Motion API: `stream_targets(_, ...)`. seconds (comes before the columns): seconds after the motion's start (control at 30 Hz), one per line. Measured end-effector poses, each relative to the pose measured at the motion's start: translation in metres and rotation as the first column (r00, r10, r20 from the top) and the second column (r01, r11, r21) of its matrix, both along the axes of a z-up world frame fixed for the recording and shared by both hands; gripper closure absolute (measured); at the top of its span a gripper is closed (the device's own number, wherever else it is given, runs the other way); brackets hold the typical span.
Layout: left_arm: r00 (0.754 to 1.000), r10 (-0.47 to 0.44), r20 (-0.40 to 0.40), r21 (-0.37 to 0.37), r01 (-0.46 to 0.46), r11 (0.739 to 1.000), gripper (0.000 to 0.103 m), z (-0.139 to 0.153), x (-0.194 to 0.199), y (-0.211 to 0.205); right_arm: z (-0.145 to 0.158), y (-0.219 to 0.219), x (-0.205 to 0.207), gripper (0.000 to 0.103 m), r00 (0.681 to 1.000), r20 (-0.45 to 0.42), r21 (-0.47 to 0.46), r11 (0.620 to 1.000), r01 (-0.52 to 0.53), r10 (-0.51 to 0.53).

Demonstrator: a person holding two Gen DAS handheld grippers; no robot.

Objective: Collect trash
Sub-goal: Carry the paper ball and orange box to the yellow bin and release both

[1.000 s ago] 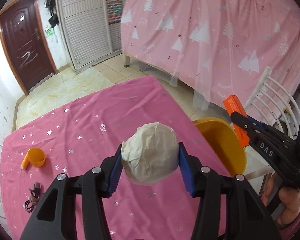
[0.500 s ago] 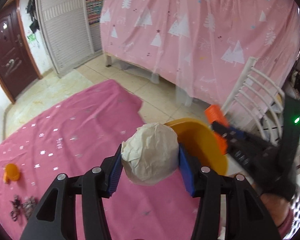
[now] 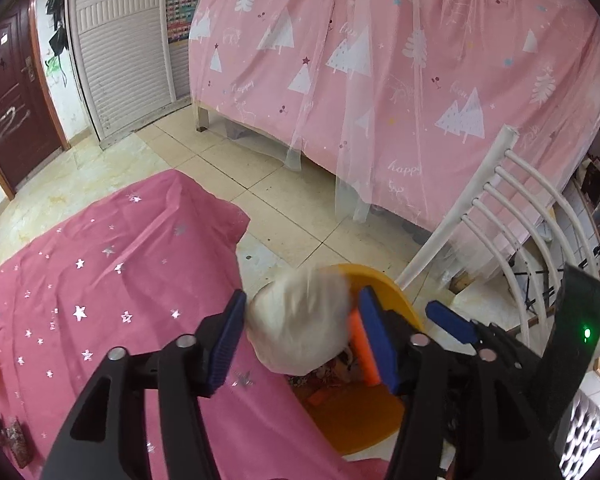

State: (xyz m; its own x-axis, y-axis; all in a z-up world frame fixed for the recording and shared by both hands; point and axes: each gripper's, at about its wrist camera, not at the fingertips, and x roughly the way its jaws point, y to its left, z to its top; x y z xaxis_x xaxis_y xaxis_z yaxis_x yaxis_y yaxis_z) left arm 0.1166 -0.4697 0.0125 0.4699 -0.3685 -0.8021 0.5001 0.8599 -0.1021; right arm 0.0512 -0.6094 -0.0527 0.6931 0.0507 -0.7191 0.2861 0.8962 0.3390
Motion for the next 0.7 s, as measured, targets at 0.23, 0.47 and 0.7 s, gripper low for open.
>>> stream_targets(0.23,1.000,0.024,-0.011,-0.005,-0.024,1.000,0.038,-0.004,0.004,0.007,0.000,-0.002,0.000,0.045,1.000,0.002,0.005,1.000,0.004,-0.004)
stream_targets(0.47,0.998,0.057,-0.019,-0.031,-0.058,0.998,0.037,0.000,0.006,0.029,0.007,0.008,-0.002,0.045,1.000,0.017,-0.014,1.000,-0.017,0.018)
stream_targets(0.7,0.994,0.105,0.014,-0.068,-0.104,0.992,0.037,0.016,0.005,0.068,0.024,0.036,-0.004,0.039,0.994,0.062,-0.045,0.996,-0.082,0.085)
